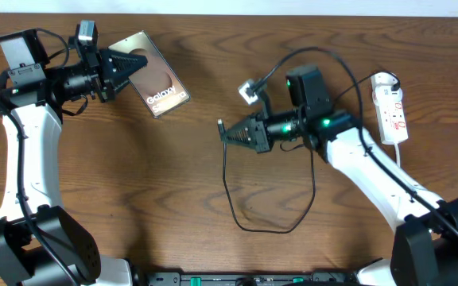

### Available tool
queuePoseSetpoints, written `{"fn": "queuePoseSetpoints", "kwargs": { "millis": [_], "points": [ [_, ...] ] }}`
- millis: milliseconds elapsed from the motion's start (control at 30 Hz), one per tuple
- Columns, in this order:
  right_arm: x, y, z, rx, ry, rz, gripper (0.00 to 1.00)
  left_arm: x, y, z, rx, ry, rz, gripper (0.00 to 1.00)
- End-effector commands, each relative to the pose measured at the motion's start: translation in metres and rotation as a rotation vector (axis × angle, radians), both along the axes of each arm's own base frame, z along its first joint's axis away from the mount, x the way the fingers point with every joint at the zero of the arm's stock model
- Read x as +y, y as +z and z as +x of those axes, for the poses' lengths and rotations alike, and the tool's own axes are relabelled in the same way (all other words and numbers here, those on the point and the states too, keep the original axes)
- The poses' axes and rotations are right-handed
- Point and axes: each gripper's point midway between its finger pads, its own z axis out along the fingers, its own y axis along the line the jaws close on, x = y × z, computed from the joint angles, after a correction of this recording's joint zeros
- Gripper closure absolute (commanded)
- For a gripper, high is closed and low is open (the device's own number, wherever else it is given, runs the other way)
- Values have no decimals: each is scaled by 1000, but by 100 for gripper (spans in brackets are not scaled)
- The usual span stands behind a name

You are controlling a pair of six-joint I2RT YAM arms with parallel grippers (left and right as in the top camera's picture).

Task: Plug charger to phone and switch on socket
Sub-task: 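Lift the plug with right gripper toward the phone's bottom port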

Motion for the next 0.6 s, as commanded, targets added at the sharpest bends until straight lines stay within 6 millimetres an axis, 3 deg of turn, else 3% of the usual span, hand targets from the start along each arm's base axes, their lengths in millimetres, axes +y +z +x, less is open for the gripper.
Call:
{"fn": "queuePoseSetpoints", "kwargs": {
  "millis": [0, 300, 567],
  "points": [
    [4, 16, -23, 119, 91, 105, 99, -10, 23, -13, -103, -78, -27, 93],
    [19, 53, -26, 163, 134, 200, 99, -43, 23, -20, -142, -168, -18, 93],
    [22, 58, -35, 182, 174, 208, 99, -59, 24, -25, -176, -212, -11, 93]
  ]
}}
